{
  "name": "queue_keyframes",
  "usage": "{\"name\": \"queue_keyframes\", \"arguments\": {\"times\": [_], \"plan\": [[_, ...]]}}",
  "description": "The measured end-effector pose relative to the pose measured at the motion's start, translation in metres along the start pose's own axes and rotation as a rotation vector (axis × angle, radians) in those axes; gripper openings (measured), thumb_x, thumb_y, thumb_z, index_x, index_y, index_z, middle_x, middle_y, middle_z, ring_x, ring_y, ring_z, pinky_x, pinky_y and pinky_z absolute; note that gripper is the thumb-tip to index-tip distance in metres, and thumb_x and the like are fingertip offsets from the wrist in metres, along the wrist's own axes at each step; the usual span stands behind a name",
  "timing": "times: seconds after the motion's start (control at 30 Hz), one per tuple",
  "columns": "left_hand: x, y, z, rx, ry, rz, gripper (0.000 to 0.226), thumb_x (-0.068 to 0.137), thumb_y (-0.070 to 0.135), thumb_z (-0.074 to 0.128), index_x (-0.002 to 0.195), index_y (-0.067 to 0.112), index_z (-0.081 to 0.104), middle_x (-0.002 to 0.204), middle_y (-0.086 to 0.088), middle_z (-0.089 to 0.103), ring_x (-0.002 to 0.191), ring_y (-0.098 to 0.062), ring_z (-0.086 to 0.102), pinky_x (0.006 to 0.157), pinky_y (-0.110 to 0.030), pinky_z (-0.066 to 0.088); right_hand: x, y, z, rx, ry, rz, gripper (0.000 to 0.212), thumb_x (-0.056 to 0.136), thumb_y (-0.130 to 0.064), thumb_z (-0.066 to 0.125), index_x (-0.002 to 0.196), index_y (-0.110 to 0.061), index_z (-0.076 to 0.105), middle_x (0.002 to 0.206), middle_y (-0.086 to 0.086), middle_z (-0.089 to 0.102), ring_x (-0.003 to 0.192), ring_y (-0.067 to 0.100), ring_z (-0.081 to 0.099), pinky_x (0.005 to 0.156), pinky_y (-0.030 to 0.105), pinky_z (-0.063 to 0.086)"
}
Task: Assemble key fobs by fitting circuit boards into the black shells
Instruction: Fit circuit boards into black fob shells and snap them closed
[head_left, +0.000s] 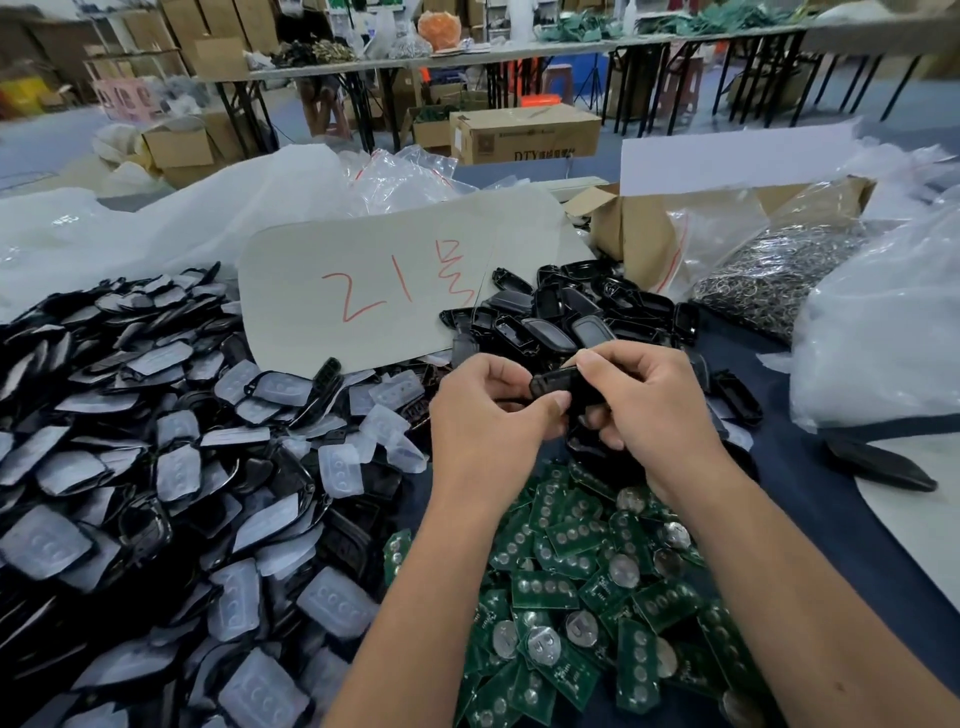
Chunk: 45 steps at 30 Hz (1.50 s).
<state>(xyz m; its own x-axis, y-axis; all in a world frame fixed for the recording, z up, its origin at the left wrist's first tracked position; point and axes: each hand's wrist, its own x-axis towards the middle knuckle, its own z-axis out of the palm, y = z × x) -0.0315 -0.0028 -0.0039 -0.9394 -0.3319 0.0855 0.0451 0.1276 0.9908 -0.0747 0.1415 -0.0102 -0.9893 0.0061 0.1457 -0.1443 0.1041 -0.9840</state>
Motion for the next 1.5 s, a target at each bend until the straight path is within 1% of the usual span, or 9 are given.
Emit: {"name": "queue_keyframes", "arguments": {"times": [0.23,0.4,0.63,0.8,0.97,1.07,1.17,1.33,1.5], "plan": [[-0.034,0.011,0.076,0.142,-0.187,-0.006,0.016,0.085,0.019,0.075,0.100,0.023,0.070,0.094,0.007,0.072,0.086,-0.011,0.074,0.081,-0.037,0.063,-0.012,0.007,-0.087,-0.169,0.263,0.008,0.018,0.088,-0.034,0.080,0.075,-0.025,0.072,0.059,-0.003,0.065,0.047,0.013,0.052,0.048,0.026,0.043],[-0.055,0.027,0.144,0.117,-0.439,-0.143,0.010,0.085,0.005,0.064,0.089,0.005,0.073,0.096,-0.020,0.076,0.093,-0.036,0.075,0.089,-0.047,0.061,-0.028,0.001,-0.160,-0.597,0.474,-0.005,0.022,0.081,-0.036,0.085,0.067,-0.023,0.074,0.063,-0.007,0.071,0.063,0.013,0.067,0.065,0.032,0.052],[-0.071,0.040,0.178,0.331,-0.503,0.079,0.016,0.085,0.007,0.063,0.086,0.007,0.079,0.087,-0.013,0.077,0.090,-0.032,0.070,0.081,-0.036,0.058,-0.035,-0.009,-0.192,-0.873,0.548,0.003,0.014,0.084,-0.035,0.082,0.081,-0.023,0.078,0.087,-0.003,0.076,0.087,0.022,0.069,0.081,0.037,0.053],[-0.058,0.035,0.155,0.244,-0.284,0.056,0.021,0.084,0.004,0.061,0.084,0.016,0.079,0.084,0.001,0.076,0.082,-0.018,0.072,0.082,-0.034,0.058,-0.032,-0.014,-0.160,-0.871,0.317,-0.151,0.007,0.083,-0.018,0.080,0.077,-0.020,0.078,0.075,-0.005,0.075,0.073,0.018,0.068,0.076,0.032,0.051],[-0.034,0.026,0.111,0.295,-0.047,0.107,0.019,0.083,0.009,0.066,0.076,0.024,0.077,0.074,0.012,0.072,0.071,0.001,0.065,0.069,-0.021,0.053,-0.027,-0.015,-0.111,-0.848,-0.052,-0.169,0.003,0.085,-0.029,0.078,0.084,-0.026,0.076,0.077,-0.009,0.072,0.077,0.013,0.066,0.071,0.032,0.050],[-0.023,0.020,0.088,0.306,0.035,0.060,0.022,0.085,0.011,0.066,0.074,0.029,0.074,0.075,0.014,0.070,0.072,0.002,0.066,0.066,-0.012,0.052,-0.027,-0.016,-0.092,-0.973,-0.200,-0.102,0.022,0.078,-0.045,0.082,0.089,-0.029,0.071,0.077,-0.013,0.067,0.075,0.010,0.064,0.067,0.033,0.053],[-0.019,0.016,0.076,0.224,0.043,-0.022,0.025,0.086,0.009,0.064,0.074,0.028,0.074,0.077,0.009,0.073,0.073,-0.013,0.073,0.074,-0.041,0.063,-0.022,-0.018,-0.083,-1.014,-0.267,-0.038,0.021,0.077,-0.038,0.087,0.087,-0.026,0.073,0.077,-0.009,0.068,0.072,0.012,0.065,0.068,0.035,0.057],[-0.017,0.014,0.062,0.161,-0.023,0.032,0.019,0.092,0.020,0.068,0.079,0.031,0.076,0.078,0.013,0.074,0.077,-0.012,0.074,0.075,-0.044,0.064,-0.015,-0.027,-0.082,-0.845,-0.219,-0.086,0.018,0.076,-0.029,0.091,0.076,-0.029,0.073,0.068,-0.009,0.068,0.063,0.002,0.059,0.061,0.020,0.047],[-0.009,0.020,0.028,0.078,-0.170,0.105,0.016,0.094,0.014,0.074,0.089,0.028,0.079,0.079,0.002,0.078,0.072,-0.016,0.076,0.073,-0.043,0.066,-0.010,-0.041,-0.057,-0.639,-0.203,-0.167,0.026,0.076,-0.029,0.092,0.082,-0.031,0.067,0.072,-0.005,0.069,0.063,0.008,0.061,0.063,0.028,0.051]]}}
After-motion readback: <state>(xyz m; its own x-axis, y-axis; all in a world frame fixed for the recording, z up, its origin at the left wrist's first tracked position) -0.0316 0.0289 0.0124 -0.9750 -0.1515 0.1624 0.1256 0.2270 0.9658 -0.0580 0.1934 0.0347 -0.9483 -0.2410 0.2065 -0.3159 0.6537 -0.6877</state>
